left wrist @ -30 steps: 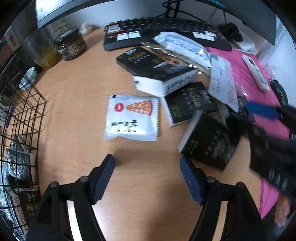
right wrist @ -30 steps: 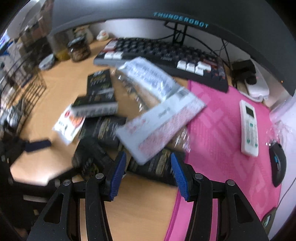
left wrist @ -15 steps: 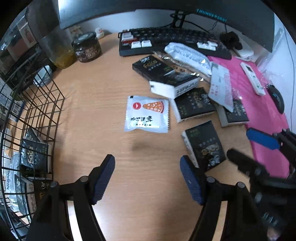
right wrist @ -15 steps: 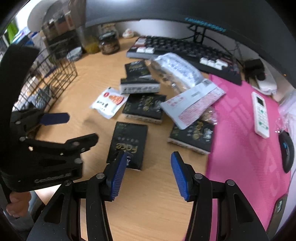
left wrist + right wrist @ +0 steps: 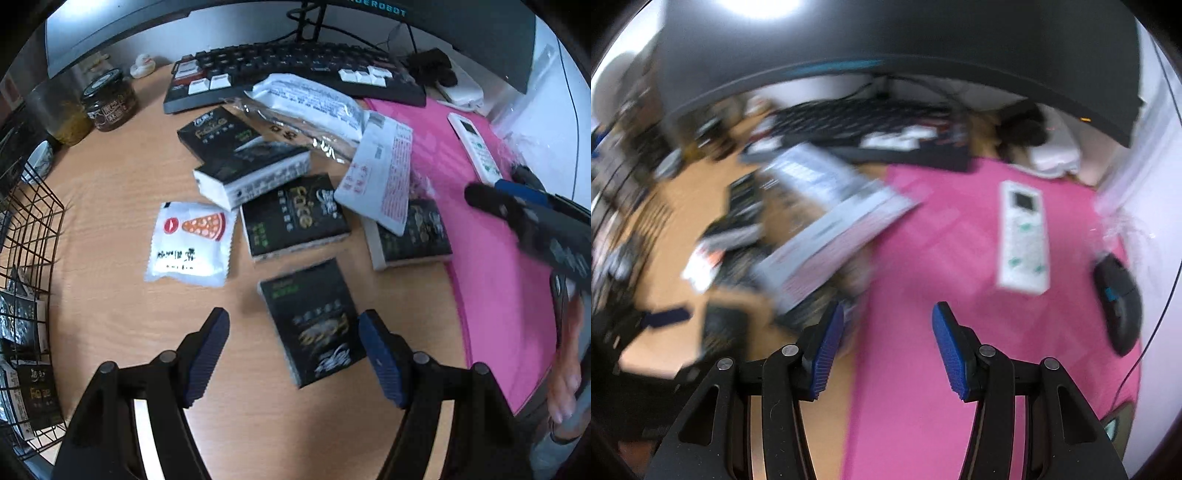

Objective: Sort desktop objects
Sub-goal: 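Grasp a black Face tissue pack with the right tool while the left tool grasps another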

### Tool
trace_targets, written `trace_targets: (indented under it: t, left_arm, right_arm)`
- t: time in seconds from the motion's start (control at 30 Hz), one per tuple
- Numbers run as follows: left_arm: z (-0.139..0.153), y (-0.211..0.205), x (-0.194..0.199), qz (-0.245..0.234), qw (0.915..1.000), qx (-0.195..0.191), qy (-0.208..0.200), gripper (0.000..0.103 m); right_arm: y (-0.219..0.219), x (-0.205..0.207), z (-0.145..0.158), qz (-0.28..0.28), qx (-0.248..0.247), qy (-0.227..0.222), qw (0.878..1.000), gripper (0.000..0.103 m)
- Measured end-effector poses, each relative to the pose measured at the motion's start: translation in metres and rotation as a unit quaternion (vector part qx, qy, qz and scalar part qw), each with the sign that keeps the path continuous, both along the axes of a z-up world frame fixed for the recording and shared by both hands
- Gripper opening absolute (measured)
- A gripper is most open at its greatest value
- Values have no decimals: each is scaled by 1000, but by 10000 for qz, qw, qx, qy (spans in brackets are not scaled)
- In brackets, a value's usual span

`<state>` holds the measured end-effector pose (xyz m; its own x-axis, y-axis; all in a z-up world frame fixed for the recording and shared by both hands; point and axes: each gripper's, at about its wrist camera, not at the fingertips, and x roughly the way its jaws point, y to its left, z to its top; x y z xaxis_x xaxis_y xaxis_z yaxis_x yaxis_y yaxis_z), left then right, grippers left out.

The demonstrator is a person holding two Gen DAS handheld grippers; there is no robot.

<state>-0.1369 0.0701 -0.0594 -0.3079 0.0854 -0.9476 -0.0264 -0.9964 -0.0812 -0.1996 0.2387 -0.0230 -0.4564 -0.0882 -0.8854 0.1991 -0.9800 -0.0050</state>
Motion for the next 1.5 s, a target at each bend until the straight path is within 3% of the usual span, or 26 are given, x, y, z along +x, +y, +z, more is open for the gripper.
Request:
trace_targets:
  t: [0.13, 0.37, 0.6, 0.77, 0.87, 1.0, 1.3, 1.5]
  left_arm:
    - [1, 8, -5, -67, 10000, -59, 33, 77]
    - [-10, 15, -14, -103, 9999, -116, -38, 77]
    - [-14, -5, -7, 0, 9999, -118, -78, 77]
    - [-17, -19, 4, -27, 9994, -339, -93, 77]
    - [-13, -29, 11, 25, 9994, -330, -83, 77]
    - [-2, -36, 21, -31, 9991, -422, 90, 77]
    - [0, -49, 25, -225, 9979, -595, 86, 76]
    - [-5, -48, 21, -268, 9977, -616, 40, 76]
  right_arm:
    - [-2, -23, -19, 95, 8, -200, 9998, 51]
    - [-21, -22, -36, 322, 118, -273, 9990, 51]
    - [-39, 22, -34, 735, 49, -374, 9966, 51]
    - [-57, 51, -30, 970, -144, -406, 9943, 51]
    - [-63, 63, -21, 832, -123, -262, 9961, 51]
    - [-71, 64, -10, 685, -568, -313, 9955, 51]
    - [-103, 39, -32, 380, -937, -676, 9926, 56]
    - [-121, 36, -36, 463, -571, -543, 9958, 60]
